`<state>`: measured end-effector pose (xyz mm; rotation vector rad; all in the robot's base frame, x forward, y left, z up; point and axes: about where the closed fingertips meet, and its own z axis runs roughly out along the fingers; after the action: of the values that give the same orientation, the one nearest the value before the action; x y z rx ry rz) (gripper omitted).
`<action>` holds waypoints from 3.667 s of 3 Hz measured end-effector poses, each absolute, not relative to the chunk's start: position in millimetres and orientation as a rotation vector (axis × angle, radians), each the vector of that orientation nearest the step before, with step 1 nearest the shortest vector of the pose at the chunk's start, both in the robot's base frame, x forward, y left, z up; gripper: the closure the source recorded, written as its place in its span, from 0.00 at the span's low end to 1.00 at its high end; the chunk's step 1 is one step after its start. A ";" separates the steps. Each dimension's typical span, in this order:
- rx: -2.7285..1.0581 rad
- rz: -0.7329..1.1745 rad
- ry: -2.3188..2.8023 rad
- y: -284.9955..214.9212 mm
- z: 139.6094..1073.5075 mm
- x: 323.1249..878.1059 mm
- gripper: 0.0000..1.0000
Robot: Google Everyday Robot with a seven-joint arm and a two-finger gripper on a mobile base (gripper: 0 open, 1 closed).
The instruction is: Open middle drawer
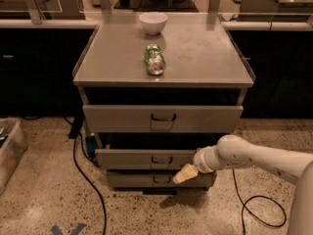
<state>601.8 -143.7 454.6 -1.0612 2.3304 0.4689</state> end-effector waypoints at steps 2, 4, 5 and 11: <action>-1.073 0.483 2.338 -134.3 439.7 614.7 0.00; -1.077 0.461 2.255 -126.7 472.0 631.0 0.00; -1.087 0.423 2.293 -134.3 443.6 636.7 0.00; -1.106 0.477 2.383 -125.7 420.6 604.0 0.00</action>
Offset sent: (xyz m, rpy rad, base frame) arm 0.0311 0.0172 -0.0279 0.0035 -0.0002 0.0130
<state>604.0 -125.7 420.6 -1.1059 2.3827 0.4768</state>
